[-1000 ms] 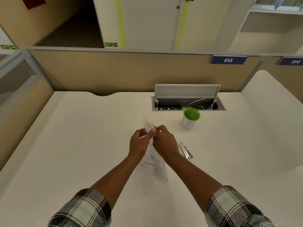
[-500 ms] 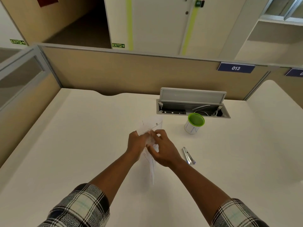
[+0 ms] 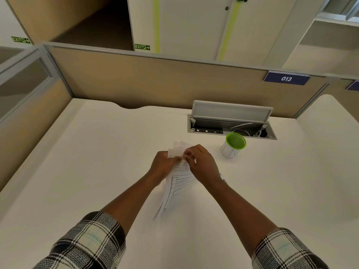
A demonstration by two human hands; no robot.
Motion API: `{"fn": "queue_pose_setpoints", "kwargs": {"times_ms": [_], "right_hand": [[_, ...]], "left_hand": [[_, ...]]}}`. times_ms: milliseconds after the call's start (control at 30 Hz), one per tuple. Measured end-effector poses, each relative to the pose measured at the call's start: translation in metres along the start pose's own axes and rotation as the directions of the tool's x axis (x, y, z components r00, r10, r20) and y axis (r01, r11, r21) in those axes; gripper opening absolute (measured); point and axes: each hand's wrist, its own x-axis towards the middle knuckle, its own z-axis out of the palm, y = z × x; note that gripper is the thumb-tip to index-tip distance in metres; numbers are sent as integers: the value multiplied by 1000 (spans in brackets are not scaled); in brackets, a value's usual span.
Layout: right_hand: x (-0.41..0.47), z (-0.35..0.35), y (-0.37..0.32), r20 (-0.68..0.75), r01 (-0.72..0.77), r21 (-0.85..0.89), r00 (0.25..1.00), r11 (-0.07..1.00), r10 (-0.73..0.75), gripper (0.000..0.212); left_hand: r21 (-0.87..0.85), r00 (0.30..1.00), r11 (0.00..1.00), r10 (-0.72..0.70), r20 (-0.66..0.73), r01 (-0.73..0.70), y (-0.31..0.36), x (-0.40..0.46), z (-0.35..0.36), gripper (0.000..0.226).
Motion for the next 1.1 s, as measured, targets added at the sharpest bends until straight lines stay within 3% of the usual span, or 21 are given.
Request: {"fn": "queue_pose_setpoints", "kwargs": {"times_ms": [133, 367, 767, 1100], "right_hand": [[3, 1, 0, 60, 31, -15, 998, 999, -30, 8], [6, 2, -2, 116, 74, -119, 991, 990, -60, 10], [8, 4, -6, 150, -6, -94, 989, 996, 20, 18], [5, 3, -8, 149, -30, -21, 988, 999, 33, 19]], "left_hand": [[20, 1000, 1000, 8, -2, -8, -1, 2, 0, 8], [105, 999, 994, 46, -10, -44, 0, 4, 0, 24], [96, 995, 990, 102, 7, -103, -2, 2, 3, 28], [-47, 999, 999, 21, 43, -19, -5, 2, -1, 18]]}}
